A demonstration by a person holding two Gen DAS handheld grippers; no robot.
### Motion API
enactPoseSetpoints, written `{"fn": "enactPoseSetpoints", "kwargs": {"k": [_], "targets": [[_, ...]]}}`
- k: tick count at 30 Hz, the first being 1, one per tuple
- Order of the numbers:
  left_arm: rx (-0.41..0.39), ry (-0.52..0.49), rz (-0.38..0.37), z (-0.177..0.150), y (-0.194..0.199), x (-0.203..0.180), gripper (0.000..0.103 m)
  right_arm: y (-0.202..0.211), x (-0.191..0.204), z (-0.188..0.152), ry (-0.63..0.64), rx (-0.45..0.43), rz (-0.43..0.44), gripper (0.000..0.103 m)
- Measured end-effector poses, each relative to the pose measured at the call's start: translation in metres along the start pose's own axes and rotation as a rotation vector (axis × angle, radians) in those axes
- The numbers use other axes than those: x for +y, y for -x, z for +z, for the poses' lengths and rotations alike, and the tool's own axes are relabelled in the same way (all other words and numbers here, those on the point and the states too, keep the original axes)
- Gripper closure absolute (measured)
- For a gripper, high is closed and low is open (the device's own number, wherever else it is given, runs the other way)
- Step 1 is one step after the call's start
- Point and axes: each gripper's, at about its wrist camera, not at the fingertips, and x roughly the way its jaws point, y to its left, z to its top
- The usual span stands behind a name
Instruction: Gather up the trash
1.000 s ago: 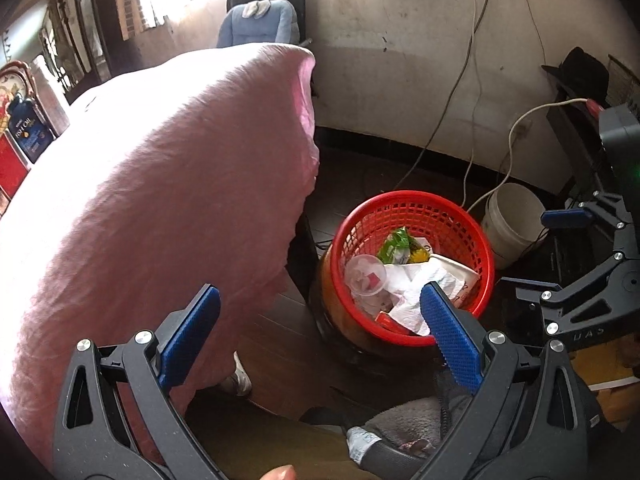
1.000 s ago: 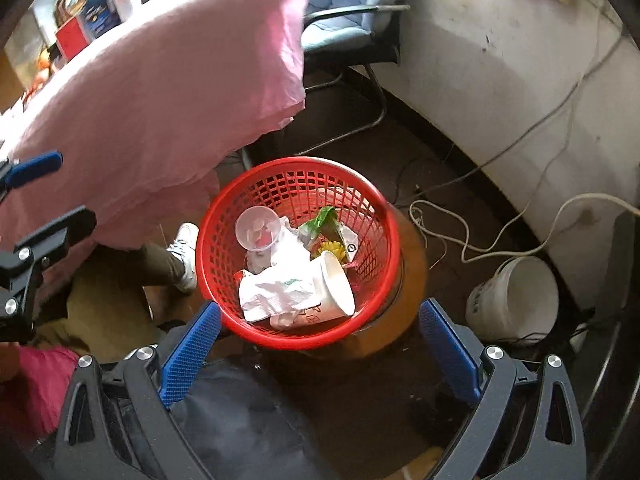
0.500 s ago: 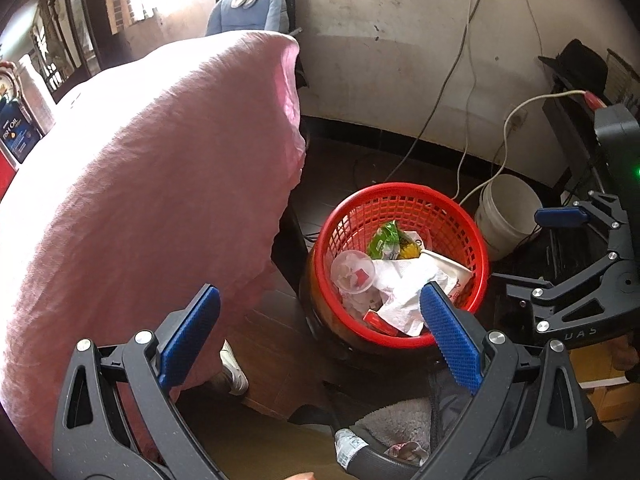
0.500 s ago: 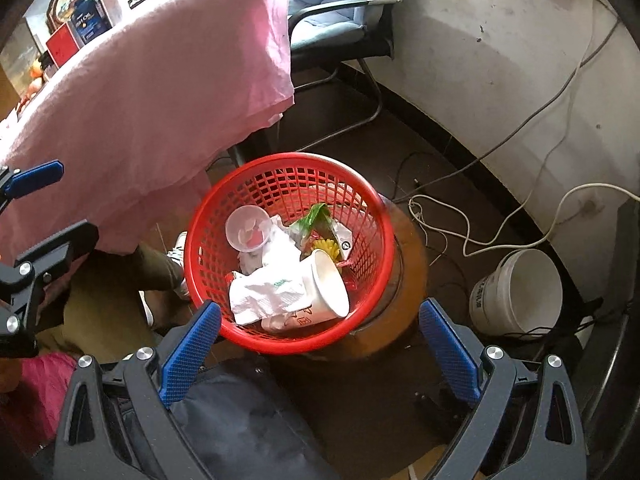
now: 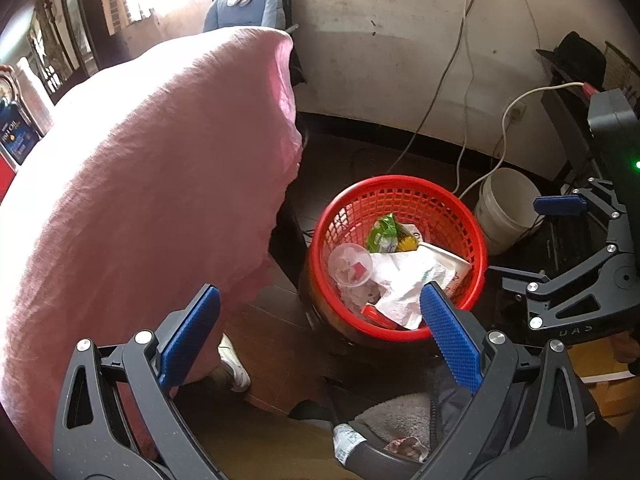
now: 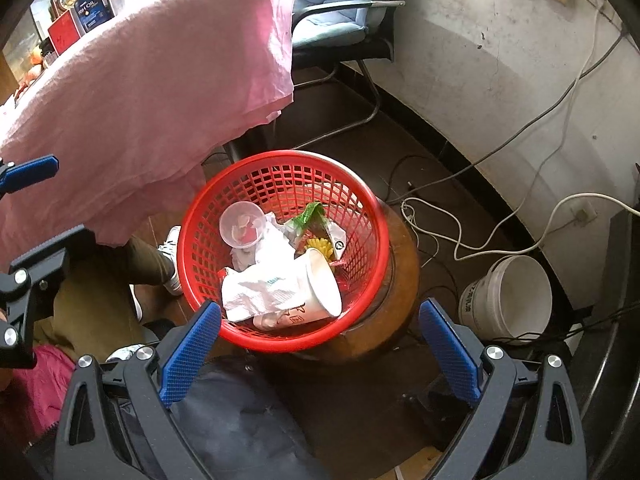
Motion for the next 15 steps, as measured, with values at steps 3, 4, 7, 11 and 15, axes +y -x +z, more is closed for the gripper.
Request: {"fn": "enactPoseSetpoints", "kwargs": {"k": [3, 4, 7, 11, 15], "targets": [[-0.006, 0.001, 0.002, -0.0001, 0.0015, 0.0008, 0.007, -0.0009, 0.0004, -0.0009, 0.002, 0.004, 0.001, 0.006], [-0.007, 0.003, 0.002, -0.0001, 0.0018, 0.0015, 0.007, -0.0011, 0.0004, -0.0013, 0.002, 0.005, 0.000, 0.006], [-0.005, 0.010, 0.001, -0.0002, 0.0014, 0.0034, 0.007, -0.0018, 0.0013, -0.0017, -0.003, 0.006, 0.007, 0.006], [-0.003, 0.011, 0.001, -0.0001, 0.0016, 0.0037, 0.007, -0.0030, 0.0042, -0.0021, 0.006, 0.003, 0.002, 0.006], [-0.011, -0.001, 0.011, 0.0000, 0.0036, 0.0012, 0.007, -0.0016, 0.0065, -0.0021, 0.013, -0.003, 0.004, 0.006]]}}
